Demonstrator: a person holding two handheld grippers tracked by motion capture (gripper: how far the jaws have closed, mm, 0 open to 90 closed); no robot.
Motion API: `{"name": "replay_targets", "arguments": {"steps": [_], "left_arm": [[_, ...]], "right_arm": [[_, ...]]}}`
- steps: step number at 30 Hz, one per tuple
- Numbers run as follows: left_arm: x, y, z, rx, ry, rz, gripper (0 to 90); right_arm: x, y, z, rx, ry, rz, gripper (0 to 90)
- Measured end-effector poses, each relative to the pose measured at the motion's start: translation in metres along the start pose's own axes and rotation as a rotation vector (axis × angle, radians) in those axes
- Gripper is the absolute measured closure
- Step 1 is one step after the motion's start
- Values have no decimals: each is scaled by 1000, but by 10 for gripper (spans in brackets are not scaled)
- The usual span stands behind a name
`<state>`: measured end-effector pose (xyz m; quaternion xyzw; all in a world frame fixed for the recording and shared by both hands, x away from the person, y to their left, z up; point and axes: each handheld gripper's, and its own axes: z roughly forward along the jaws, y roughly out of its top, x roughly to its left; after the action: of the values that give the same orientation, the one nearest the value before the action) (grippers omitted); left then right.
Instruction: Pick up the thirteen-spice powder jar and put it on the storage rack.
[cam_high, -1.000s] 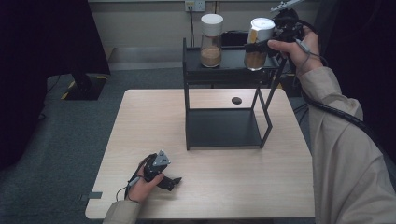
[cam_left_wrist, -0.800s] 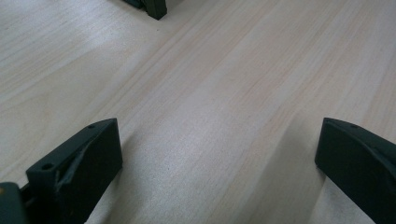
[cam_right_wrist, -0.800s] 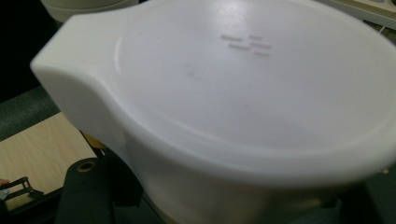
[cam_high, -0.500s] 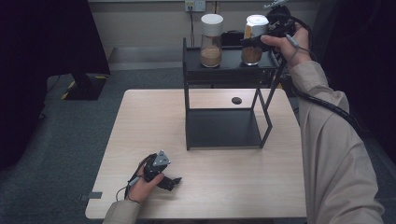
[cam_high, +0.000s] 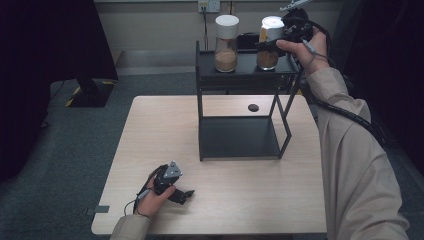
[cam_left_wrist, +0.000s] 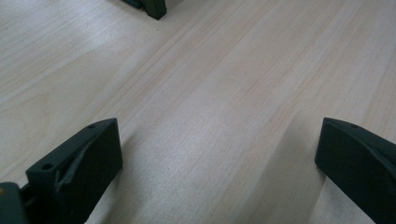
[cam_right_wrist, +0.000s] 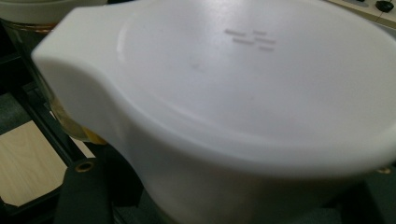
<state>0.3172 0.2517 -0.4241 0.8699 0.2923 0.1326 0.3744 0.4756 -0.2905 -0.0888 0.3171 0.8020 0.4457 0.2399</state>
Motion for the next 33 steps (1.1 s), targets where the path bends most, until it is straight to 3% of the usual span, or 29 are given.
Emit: {"name": "replay_targets", "arguments": {"steps": [3,6,10,18,25,33], "left_arm": [[0,0,0,0,0,0,0],[0,0,0,0,0,0,0],[0,0,0,0,0,0,0],[0,0,0,0,0,0,0],[0,0,0,0,0,0,0],[0,0,0,2,-1,0,0]], "right_arm": [[1,0,1,5,-8,7,272],[2,0,2,5,-12,25,161],[4,0,2,4,-25,50,82],[11,-5,-3,0,-65,65,25],[11,-13,-12,-21,-52,89,9],[21,-18,-18,-21,-71,87,8]]}}
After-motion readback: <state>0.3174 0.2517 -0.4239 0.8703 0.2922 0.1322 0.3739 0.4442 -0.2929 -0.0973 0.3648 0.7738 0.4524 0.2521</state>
